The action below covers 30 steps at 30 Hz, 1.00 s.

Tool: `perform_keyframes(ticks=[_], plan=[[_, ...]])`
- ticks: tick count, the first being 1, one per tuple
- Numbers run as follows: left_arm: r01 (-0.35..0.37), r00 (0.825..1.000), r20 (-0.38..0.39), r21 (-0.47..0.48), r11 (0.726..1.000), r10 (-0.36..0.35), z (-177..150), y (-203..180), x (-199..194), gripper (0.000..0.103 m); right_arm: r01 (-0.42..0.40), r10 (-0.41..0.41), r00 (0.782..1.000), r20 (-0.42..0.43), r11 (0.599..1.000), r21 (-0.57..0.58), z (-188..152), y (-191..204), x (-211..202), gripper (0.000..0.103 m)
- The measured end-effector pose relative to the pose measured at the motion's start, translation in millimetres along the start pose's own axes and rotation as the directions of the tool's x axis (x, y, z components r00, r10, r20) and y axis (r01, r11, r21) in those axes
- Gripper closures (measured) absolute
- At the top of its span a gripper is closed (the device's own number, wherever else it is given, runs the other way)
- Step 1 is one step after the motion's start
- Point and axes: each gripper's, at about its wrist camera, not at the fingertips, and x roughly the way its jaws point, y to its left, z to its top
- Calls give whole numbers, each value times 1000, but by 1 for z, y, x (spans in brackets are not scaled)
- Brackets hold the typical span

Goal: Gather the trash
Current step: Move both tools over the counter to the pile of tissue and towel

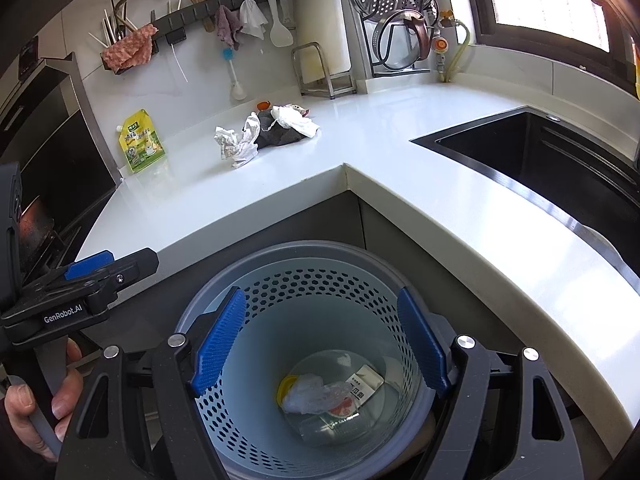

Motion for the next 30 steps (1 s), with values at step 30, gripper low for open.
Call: perform_keyframes(ticks=[30], plan=[[-69, 994, 80, -103, 992, 77, 115, 28, 73, 7, -7, 14, 998, 56, 993, -114, 142, 0, 89, 28]])
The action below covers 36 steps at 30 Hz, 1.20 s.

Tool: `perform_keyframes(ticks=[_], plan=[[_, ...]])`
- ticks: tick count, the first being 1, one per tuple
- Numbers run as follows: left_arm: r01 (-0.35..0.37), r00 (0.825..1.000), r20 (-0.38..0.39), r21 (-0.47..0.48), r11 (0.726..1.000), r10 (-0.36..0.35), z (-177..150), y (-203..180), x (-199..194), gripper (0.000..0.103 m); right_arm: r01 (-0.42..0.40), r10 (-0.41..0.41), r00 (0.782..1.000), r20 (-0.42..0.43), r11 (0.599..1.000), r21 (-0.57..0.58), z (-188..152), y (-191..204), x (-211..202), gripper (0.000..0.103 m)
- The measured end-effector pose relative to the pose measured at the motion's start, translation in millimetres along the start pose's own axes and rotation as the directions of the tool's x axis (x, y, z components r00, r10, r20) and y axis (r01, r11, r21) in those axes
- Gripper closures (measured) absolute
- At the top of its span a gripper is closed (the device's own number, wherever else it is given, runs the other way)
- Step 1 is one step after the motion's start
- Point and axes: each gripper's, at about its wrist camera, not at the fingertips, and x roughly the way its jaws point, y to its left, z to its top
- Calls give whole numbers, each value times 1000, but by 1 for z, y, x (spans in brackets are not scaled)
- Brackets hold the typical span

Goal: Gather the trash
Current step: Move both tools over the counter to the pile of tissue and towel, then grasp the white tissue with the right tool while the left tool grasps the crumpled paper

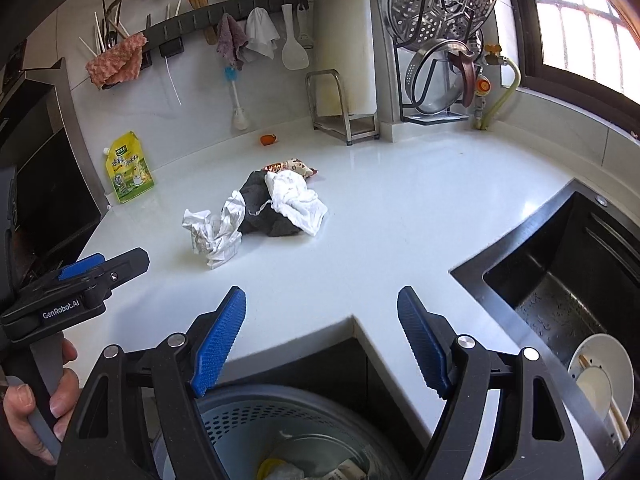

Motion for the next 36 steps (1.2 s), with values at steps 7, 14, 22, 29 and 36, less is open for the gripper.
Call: perform_keyframes(ticks=[7, 14, 22, 29, 36], plan=[[-48, 999, 5, 11, 999, 48, 23, 3, 26, 7, -27, 27, 1000, 3, 999, -37, 40, 6, 34, 28], [-86, 996, -5, 16, 996, 86, 34, 8, 50, 7, -50, 48, 998, -41, 997, -56, 66, 13, 82, 28], [-76, 996, -40, 4, 997, 76, 31, 14, 64, 7, -55, 47, 992, -115, 996, -75, 88, 16, 135, 28], [-67, 996, -58, -7, 998, 67, 29, 17, 71, 7, -83, 62, 979, -196, 991, -102, 91, 23, 169, 28], [-58, 997, -61, -7, 998, 57, 30, 16, 72, 7, -71, 44, 974, -222, 991, -115, 92, 24, 187, 34]])
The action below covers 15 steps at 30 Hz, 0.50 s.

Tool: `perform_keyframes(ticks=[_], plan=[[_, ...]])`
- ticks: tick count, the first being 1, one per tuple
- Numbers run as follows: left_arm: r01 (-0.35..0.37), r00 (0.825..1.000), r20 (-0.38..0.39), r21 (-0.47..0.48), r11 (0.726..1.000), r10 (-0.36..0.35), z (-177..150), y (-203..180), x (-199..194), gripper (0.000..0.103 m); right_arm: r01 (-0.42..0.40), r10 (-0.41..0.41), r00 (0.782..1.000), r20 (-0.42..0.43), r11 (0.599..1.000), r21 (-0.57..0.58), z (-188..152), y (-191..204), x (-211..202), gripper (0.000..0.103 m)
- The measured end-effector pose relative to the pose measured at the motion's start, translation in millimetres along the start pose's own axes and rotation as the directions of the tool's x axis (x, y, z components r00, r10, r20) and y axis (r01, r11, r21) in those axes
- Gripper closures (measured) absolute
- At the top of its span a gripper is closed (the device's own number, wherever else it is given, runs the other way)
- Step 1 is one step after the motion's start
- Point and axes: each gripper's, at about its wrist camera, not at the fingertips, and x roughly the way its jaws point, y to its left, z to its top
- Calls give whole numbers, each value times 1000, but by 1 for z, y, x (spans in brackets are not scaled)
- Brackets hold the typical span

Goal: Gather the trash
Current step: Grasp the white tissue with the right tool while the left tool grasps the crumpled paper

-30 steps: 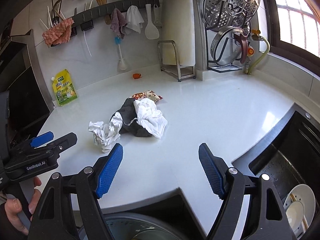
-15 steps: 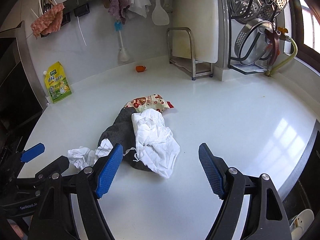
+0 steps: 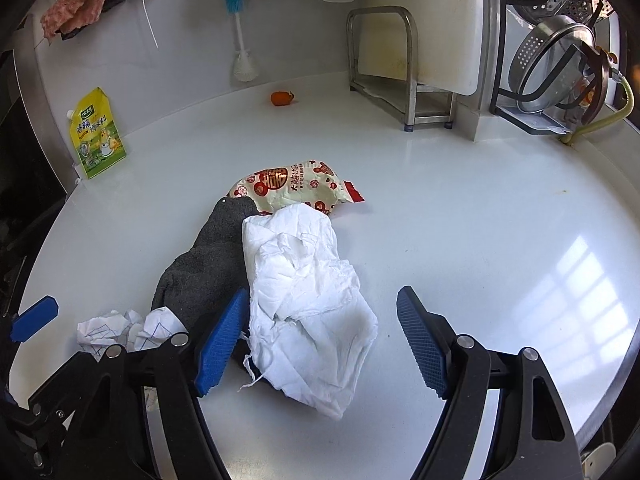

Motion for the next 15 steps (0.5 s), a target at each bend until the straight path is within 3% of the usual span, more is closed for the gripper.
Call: perform_keyframes(ticks=[2, 4, 7, 15], plan=[[2, 1000, -1, 2, 1000, -2, 0, -1, 0, 7, -4, 4, 1000, -11, 1000, -8, 1, 1, 2, 52], [6, 1000, -3, 3, 1000, -6, 0, -2, -1, 7, -10, 10, 1000, -9, 1000, -11, 0, 1, 2, 61], [21, 1000, -1, 1, 1000, -21, -3, -4, -5, 7, -1, 1, 1000, 18, 1000, -25, -3, 2, -6, 84], [44, 998, -41, 27, 999, -43, -8, -21, 0, 7, -39, 32, 995, 97, 997, 61, -12, -23, -42, 89]])
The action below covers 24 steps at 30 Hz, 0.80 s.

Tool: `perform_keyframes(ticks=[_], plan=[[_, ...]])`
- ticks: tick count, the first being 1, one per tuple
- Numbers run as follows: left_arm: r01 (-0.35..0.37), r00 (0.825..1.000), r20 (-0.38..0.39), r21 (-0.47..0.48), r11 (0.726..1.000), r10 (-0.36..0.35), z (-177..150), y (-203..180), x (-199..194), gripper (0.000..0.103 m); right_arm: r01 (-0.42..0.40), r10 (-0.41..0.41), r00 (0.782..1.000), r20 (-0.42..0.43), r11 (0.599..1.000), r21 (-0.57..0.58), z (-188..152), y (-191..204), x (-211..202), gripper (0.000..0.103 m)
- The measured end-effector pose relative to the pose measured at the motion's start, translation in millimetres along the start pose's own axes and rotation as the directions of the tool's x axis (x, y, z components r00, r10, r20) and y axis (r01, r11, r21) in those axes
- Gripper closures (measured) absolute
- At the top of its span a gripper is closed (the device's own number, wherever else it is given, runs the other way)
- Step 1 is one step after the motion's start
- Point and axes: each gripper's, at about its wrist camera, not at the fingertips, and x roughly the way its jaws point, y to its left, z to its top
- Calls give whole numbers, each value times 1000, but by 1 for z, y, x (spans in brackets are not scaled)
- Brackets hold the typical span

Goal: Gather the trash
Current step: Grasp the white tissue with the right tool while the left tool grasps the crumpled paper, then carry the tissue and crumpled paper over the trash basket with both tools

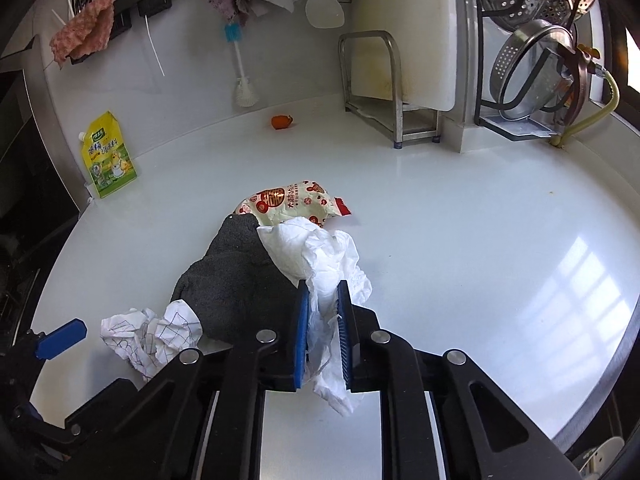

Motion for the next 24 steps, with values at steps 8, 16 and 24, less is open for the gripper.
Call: perform_keyframes(ticks=[8, 16, 24], plan=[[35, 995, -91, -21, 999, -36, 10, -12, 26, 7, -31, 28, 999, 47, 998, 60, -13, -19, -36, 89], [16, 994, -111, -11, 1000, -17, 18, -19, 40, 31, -30, 27, 998, 53, 998, 61, -25, -22, -49, 89], [35, 996, -77, 14, 999, -33, 11, -19, 20, 64, -25, 20, 998, 59, 996, 81, -49, -15, -67, 89]])
